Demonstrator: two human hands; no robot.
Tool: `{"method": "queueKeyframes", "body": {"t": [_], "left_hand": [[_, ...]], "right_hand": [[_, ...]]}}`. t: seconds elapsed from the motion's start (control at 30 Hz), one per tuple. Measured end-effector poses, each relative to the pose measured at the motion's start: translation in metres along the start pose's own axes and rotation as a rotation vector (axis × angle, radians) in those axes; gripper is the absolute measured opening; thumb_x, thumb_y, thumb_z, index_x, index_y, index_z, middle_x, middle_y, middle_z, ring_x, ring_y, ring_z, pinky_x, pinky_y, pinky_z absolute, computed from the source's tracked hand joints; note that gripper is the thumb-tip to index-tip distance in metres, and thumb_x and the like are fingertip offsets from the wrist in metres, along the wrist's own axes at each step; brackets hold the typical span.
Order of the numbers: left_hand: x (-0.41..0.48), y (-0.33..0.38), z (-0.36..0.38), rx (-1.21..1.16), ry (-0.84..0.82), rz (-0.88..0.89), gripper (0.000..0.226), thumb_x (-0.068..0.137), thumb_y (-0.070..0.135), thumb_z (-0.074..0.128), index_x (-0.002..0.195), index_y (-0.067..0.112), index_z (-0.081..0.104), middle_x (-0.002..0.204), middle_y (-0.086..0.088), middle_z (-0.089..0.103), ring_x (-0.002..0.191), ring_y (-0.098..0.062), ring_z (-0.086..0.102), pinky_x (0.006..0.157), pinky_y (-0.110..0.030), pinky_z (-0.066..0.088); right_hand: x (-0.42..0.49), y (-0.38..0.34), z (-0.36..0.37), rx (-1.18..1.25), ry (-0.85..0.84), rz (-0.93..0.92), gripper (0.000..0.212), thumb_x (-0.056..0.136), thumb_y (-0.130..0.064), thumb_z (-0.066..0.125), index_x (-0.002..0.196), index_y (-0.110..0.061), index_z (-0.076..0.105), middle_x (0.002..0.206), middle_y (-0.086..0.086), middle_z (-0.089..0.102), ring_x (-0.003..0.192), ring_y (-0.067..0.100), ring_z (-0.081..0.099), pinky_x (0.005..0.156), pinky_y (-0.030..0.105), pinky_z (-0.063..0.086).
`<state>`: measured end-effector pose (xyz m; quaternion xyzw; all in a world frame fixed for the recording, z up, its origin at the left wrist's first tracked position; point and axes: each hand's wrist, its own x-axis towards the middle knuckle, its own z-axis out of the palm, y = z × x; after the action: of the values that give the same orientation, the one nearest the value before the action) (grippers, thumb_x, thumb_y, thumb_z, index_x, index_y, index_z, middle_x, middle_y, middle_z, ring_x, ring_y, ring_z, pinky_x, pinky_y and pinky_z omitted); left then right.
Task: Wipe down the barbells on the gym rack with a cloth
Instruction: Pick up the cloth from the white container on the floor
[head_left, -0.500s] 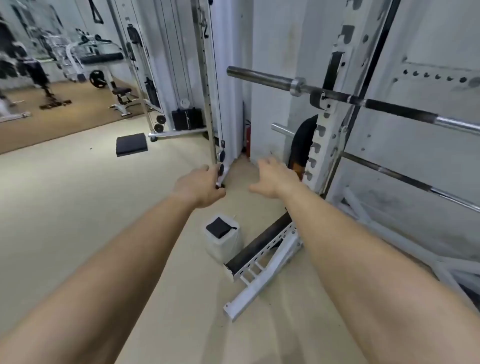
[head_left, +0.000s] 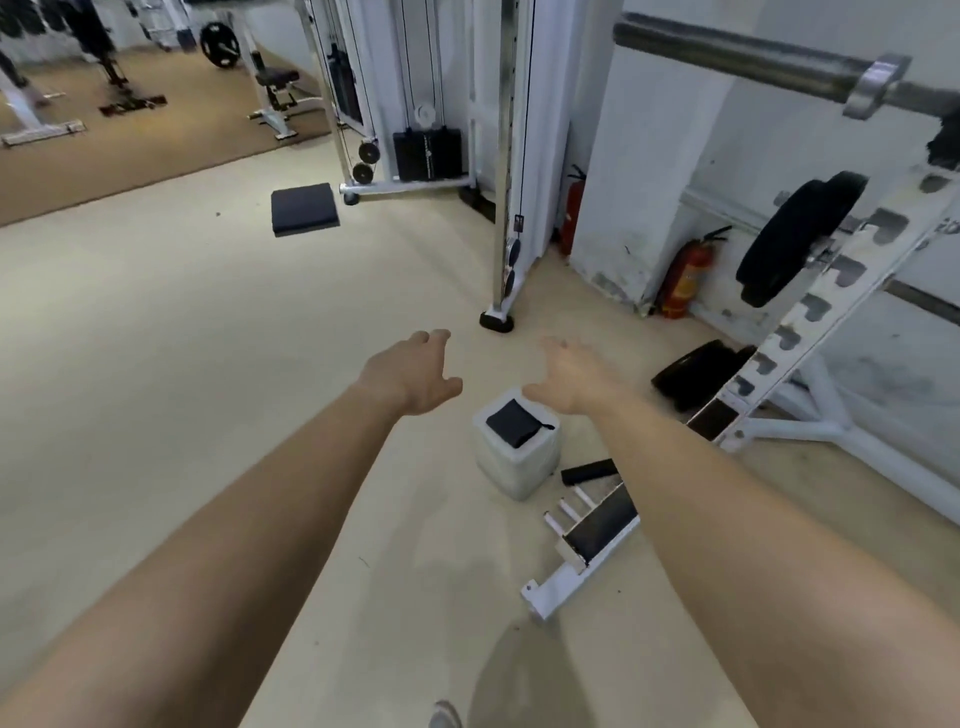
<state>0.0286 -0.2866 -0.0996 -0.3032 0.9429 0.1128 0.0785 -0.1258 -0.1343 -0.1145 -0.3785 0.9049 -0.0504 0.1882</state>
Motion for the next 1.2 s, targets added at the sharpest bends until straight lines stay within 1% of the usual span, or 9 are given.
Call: {"method": "queueKeyframes", "body": {"t": [0.17, 0.33, 0.47, 0.63, 0.8, 0.9, 1.03, 1.13, 1.2], "left_hand": [[0.082, -0.039, 0.032, -0.004, -0.116, 0.021, 0.073, 0.093, 0.045, 0.053, 0.154, 0.021, 0.020, 0.147, -0.006, 0.041, 0.125, -0.028, 0.050, 0.093, -0.046, 0.048], [0.183, -0.052, 0.080, -0.003, -0.205, 0.078, 0.070, 0.095, 0.043, 0.054, 0.153, 0.020, 0.022, 0.147, -0.005, 0.041, 0.123, -0.027, 0.052, 0.092, -0.045, 0.049], [0.275, -0.067, 0.139, 0.004, -0.287, 0.096, 0.069, 0.095, 0.042, 0.055, 0.153, 0.020, 0.024, 0.149, -0.005, 0.040, 0.125, -0.027, 0.051, 0.090, -0.042, 0.047], [0.390, -0.086, 0.234, -0.041, -0.407, 0.050, 0.065, 0.094, 0.039, 0.056, 0.150, 0.020, 0.029, 0.143, -0.004, 0.045, 0.120, -0.027, 0.054, 0.090, -0.043, 0.048], [0.479, -0.104, 0.357, -0.023, -0.448, 0.121, 0.066, 0.089, 0.033, 0.064, 0.145, 0.017, 0.033, 0.134, -0.006, 0.047, 0.114, -0.027, 0.054, 0.078, -0.038, 0.049], [0.527, -0.110, 0.437, -0.061, -0.503, 0.130, 0.061, 0.091, 0.037, 0.061, 0.142, 0.017, 0.036, 0.130, -0.006, 0.051, 0.111, -0.027, 0.057, 0.081, -0.042, 0.052], [0.583, -0.109, 0.546, -0.103, -0.608, 0.105, 0.048, 0.097, 0.036, 0.051, 0.139, 0.017, 0.037, 0.123, -0.006, 0.058, 0.107, -0.028, 0.058, 0.080, -0.040, 0.050], [0.617, -0.100, 0.609, -0.156, -0.470, 0.099, 0.055, 0.095, 0.023, 0.053, 0.146, 0.017, 0.032, 0.149, -0.006, 0.036, 0.121, -0.029, 0.047, 0.081, -0.038, 0.049], [0.633, -0.094, 0.641, -0.210, -0.395, 0.130, 0.066, 0.093, 0.019, 0.054, 0.151, 0.021, 0.025, 0.152, -0.003, 0.031, 0.123, -0.027, 0.045, 0.082, -0.038, 0.049]], "right_hand": [[0.076, -0.012, 0.034, 0.027, -0.066, 0.050, 0.070, 0.086, -0.050, 0.062, 0.144, -0.019, 0.037, 0.139, 0.009, 0.042, 0.125, 0.032, 0.044, 0.094, 0.045, 0.044], [0.172, 0.008, 0.084, 0.082, -0.139, 0.122, 0.066, 0.087, -0.046, 0.060, 0.143, -0.019, 0.037, 0.135, 0.008, 0.044, 0.122, 0.030, 0.045, 0.092, 0.044, 0.044], [0.260, 0.029, 0.138, 0.149, -0.245, 0.206, 0.073, 0.090, -0.048, 0.058, 0.150, -0.018, 0.029, 0.145, 0.010, 0.038, 0.129, 0.032, 0.041, 0.098, 0.045, 0.044], [0.365, 0.060, 0.225, 0.256, -0.349, 0.291, 0.074, 0.090, -0.045, 0.058, 0.152, -0.017, 0.029, 0.145, 0.011, 0.039, 0.126, 0.033, 0.047, 0.097, 0.045, 0.047], [0.447, 0.094, 0.339, 0.376, -0.405, 0.384, 0.063, 0.091, -0.040, 0.062, 0.143, -0.013, 0.039, 0.137, 0.012, 0.043, 0.118, 0.032, 0.051, 0.094, 0.043, 0.049], [0.486, 0.119, 0.412, 0.403, -0.420, 0.455, 0.064, 0.090, -0.039, 0.065, 0.143, -0.013, 0.040, 0.138, 0.014, 0.042, 0.117, 0.032, 0.051, 0.090, 0.042, 0.050], [0.535, 0.157, 0.502, 0.534, -0.369, 0.620, 0.065, 0.094, -0.035, 0.057, 0.151, -0.018, 0.031, 0.146, 0.011, 0.036, 0.121, 0.032, 0.051, 0.096, 0.045, 0.049], [0.563, 0.182, 0.551, 0.631, -0.170, 0.774, 0.061, 0.095, -0.021, 0.056, 0.150, -0.016, 0.033, 0.142, 0.010, 0.041, 0.115, 0.028, 0.054, 0.091, 0.041, 0.050], [0.580, 0.193, 0.573, 0.750, 0.003, 0.895, 0.055, 0.093, -0.017, 0.058, 0.145, -0.014, 0.039, 0.129, 0.008, 0.053, 0.111, 0.024, 0.056, 0.090, 0.037, 0.048]]}}
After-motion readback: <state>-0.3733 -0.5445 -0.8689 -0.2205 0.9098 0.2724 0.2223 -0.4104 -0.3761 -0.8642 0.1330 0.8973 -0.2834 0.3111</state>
